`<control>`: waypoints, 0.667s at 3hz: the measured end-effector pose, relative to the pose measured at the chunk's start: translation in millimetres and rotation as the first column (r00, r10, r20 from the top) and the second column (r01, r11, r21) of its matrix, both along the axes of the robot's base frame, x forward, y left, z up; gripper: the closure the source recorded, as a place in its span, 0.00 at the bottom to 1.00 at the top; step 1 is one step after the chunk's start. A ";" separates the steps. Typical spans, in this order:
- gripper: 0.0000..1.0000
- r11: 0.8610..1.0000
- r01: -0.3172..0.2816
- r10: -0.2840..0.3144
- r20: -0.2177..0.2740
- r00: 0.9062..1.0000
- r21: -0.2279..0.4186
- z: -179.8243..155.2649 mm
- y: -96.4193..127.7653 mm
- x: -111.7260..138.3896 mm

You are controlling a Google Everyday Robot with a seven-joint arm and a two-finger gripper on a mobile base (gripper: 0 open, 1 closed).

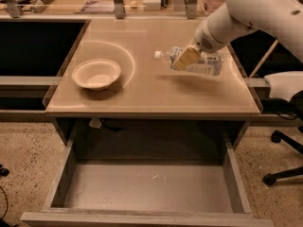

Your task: Pick blue plastic bottle from top drawer and place on counter

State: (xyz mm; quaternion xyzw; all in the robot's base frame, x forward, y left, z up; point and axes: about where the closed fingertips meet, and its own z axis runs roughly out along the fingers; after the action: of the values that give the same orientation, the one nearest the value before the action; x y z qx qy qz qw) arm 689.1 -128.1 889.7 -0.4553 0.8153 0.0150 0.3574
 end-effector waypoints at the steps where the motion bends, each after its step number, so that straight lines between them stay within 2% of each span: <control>1: 1.00 0.999 -0.023 0.018 -0.118 0.993 -0.044 -20.0 18.2 37.4; 2: 0.81 0.998 -0.029 0.022 -0.133 0.991 -0.052 -3.4 17.5 39.2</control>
Offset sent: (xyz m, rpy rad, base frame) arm 0.0340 0.0167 -0.0190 -0.0401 0.1046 0.0181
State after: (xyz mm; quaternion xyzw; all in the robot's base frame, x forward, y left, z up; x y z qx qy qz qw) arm 728.3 -110.6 886.3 -0.4734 0.8313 0.0277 0.2900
